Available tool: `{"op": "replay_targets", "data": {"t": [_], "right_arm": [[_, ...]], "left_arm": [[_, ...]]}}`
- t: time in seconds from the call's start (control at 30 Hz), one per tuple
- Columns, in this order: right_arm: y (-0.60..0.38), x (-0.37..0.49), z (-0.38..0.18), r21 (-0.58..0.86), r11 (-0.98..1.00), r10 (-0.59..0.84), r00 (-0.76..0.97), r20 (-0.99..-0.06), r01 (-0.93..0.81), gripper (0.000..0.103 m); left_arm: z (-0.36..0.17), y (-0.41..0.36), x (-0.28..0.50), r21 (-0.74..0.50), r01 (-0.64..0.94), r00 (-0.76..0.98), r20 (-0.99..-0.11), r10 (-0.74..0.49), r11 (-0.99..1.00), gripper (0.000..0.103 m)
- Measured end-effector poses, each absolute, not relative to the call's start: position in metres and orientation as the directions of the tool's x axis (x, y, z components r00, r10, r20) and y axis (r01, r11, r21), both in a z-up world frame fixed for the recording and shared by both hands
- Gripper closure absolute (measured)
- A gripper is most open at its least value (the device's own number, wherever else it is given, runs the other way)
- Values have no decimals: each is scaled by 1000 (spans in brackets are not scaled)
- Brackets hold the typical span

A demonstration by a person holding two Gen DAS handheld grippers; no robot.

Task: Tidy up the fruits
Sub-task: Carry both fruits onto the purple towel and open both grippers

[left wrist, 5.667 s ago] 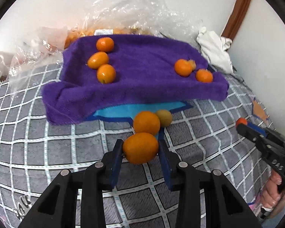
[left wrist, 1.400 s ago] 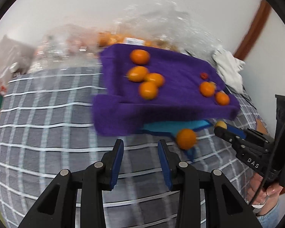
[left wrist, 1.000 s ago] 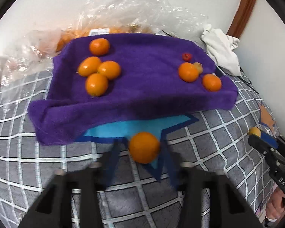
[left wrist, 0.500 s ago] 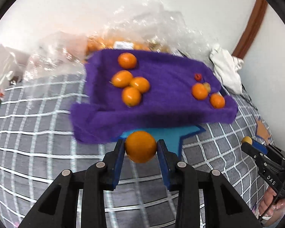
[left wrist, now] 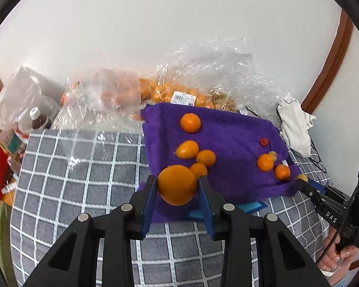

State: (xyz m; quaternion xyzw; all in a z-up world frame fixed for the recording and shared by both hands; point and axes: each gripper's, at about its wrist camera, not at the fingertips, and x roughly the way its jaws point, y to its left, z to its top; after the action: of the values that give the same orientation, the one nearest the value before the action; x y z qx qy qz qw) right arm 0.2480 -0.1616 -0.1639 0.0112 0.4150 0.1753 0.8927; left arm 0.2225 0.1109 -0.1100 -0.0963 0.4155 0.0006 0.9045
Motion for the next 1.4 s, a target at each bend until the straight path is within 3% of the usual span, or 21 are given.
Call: {"op": "replay_targets", "data": {"t": [0.77,1.1,1.4], "right_arm": [[-123,307,-171,167,924,345,563,-751,-343,78],[-99,313,-212,145,892,364,491,-791,-428,78],[-94,312,-227,159,879,383,465,-798,-450,78]], "left_arm": [[-92,100,308,-182,-80,671,-737,-82,980,70],[-130,106,353,-253,-106,604,-785,-139,962,70],[-169,100,368,-202,-135,537,-838,-100,970,70]]}}
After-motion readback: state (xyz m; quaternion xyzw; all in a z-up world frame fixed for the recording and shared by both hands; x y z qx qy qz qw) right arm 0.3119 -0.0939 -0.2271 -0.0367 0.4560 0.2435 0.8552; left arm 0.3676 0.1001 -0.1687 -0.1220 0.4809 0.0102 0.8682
